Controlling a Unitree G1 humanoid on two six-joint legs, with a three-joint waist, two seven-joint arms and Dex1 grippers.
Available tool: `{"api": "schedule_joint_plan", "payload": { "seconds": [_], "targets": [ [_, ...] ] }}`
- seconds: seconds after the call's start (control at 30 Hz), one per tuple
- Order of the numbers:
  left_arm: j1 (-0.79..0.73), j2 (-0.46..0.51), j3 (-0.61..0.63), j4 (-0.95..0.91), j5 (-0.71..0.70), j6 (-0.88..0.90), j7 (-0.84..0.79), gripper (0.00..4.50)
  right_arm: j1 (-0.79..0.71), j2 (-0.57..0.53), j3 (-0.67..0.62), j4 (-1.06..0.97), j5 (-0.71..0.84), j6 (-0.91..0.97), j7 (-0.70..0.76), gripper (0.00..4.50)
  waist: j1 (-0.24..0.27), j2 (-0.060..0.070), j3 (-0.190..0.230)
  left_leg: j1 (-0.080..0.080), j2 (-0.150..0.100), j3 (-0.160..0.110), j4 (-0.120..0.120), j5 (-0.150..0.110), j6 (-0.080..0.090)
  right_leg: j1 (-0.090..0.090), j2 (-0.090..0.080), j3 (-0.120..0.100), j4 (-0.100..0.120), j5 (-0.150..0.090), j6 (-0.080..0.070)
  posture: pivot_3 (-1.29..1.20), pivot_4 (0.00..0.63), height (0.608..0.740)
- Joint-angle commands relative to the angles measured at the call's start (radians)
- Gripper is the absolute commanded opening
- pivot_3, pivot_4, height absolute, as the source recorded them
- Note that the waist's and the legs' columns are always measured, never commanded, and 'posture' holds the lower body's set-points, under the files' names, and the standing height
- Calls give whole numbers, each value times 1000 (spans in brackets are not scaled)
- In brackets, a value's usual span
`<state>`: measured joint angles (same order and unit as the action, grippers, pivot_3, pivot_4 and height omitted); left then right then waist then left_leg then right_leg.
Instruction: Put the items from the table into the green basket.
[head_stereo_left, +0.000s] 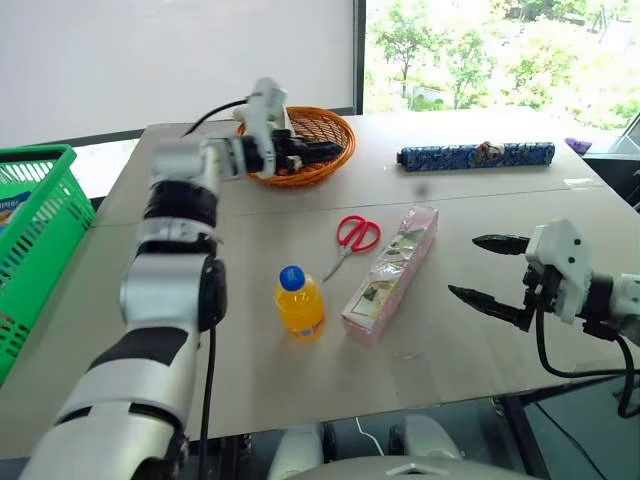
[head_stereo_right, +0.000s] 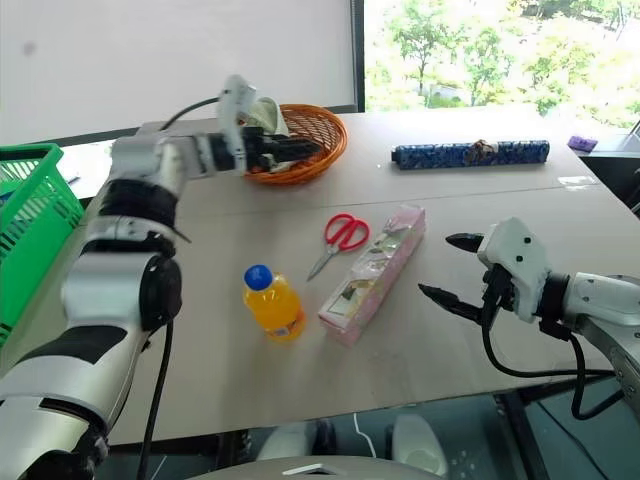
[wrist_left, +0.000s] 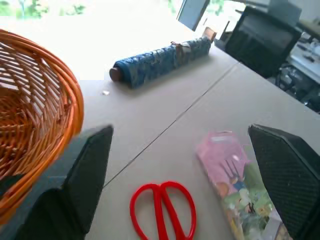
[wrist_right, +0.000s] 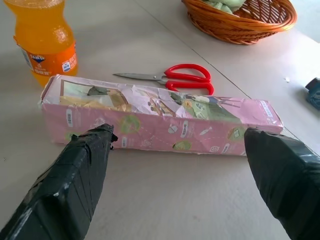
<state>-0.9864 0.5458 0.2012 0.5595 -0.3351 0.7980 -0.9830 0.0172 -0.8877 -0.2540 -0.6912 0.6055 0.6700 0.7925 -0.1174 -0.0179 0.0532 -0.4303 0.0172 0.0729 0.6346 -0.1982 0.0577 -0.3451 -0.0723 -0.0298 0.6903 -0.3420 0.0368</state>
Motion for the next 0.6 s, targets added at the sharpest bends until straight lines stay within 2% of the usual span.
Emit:
{"api": "schedule_joint_plan", "payload": {
  "seconds": [0.03,0.17,0.2,0.27,0.33,0.43,0.6],
  "targets": [
    [270,84,91,-438,-130,79,-29,4453,8,9,-39,-23,15,-43,16,4500,0,-1,0,0,0,0,1,0,0,0,0,0,1,0,0,-171,41,740],
    [598,178,177,-736,-233,109,-79,4453,5,5,-49,-6,49,-75,78,4500,19,-3,2,1,0,-1,4,0,0,2,-1,0,3,0,0,-125,42,740],
    [689,186,200,-809,-224,70,-74,4453,0,4,-54,-2,62,-84,94,4500,24,-4,2,2,0,-1,3,0,0,3,-1,-1,4,0,0,-102,39,740],
    [827,143,265,-907,-232,-20,-58,4453,-19,5,-56,9,83,-96,118,4500,35,-3,2,5,0,-1,3,-3,4,5,-2,-2,4,0,0,-82,35,740],
    [944,146,304,-981,-288,-24,-93,4453,-46,6,-54,14,116,-100,140,4500,47,-3,2,16,-1,0,1,-5,0,14,-4,-1,2,0,-1,-73,32,740],
    [1077,148,313,-1050,-335,-71,-140,4453,-82,8,-46,12,151,-115,170,4500,66,-3,2,17,-1,-1,1,-6,0,15,-4,-2,2,0,-2,-57,26,740],
    [1154,126,203,-1046,-235,-268,-140,4453,-137,-5,-17,-13,194,-132,224,4500,82,0,0,16,-1,-1,-1,-6,0,16,-5,-3,-3,-2,-4,-45,16,740]
  ]
}}
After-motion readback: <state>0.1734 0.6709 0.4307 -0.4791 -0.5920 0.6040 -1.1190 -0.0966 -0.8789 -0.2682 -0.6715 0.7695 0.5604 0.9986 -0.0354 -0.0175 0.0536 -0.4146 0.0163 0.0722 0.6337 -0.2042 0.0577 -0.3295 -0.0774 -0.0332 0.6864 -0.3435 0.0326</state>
